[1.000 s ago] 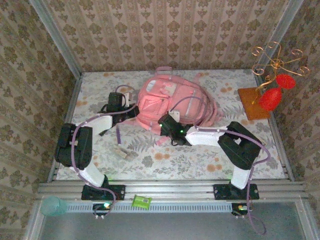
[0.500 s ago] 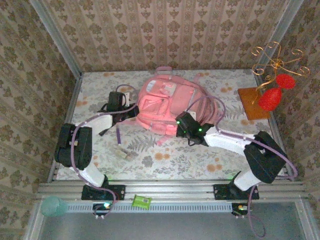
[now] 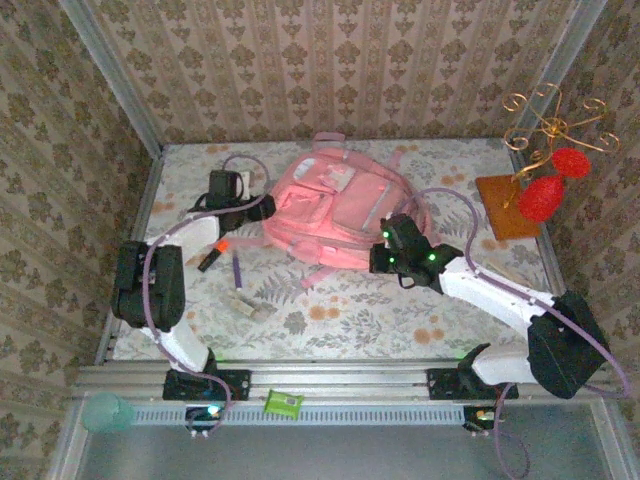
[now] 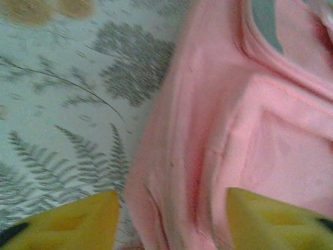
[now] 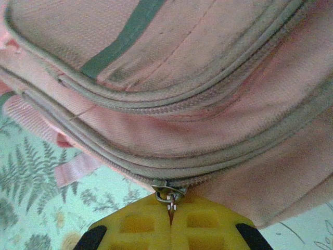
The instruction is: Pack books, pencil case, and school supplies into a backpack
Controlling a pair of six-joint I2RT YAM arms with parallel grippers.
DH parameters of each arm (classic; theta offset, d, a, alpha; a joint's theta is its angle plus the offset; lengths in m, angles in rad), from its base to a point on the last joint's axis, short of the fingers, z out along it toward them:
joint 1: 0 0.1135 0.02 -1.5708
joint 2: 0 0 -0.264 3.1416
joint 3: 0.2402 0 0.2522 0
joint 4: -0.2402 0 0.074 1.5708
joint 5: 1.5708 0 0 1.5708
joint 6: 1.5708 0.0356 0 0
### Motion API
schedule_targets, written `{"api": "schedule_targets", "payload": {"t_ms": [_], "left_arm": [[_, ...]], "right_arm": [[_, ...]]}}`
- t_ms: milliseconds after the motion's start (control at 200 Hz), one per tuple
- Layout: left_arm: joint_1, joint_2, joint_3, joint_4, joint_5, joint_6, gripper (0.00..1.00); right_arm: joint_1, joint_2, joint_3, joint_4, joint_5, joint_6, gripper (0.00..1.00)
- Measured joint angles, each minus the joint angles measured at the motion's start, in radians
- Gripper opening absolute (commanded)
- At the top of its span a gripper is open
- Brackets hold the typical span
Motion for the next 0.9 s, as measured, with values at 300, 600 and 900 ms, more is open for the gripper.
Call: {"api": "schedule_targets", "payload": {"t_ms": [300, 600, 900], "left_arm": [[-0.061, -0.224, -0.072, 0.098, -0.06, 0.157, 0.7], [-0.415, -0.378, -0.31, 0.217, 0.24, 0.696, 0.68], [-0.51, -0.237, -0.231, 0.177, 0.247, 0.961, 0.54]], "right_arm": [[-0.006, -0.029, -0.008, -0.002, -0.117, -0.04, 0.0], [-0.037, -0.032, 0.035, -0.026, -0.249, -0.095, 0.0], [-0.044, -0.031, 0.057, -0.028, -0.332, -0.105, 0.0]]}}
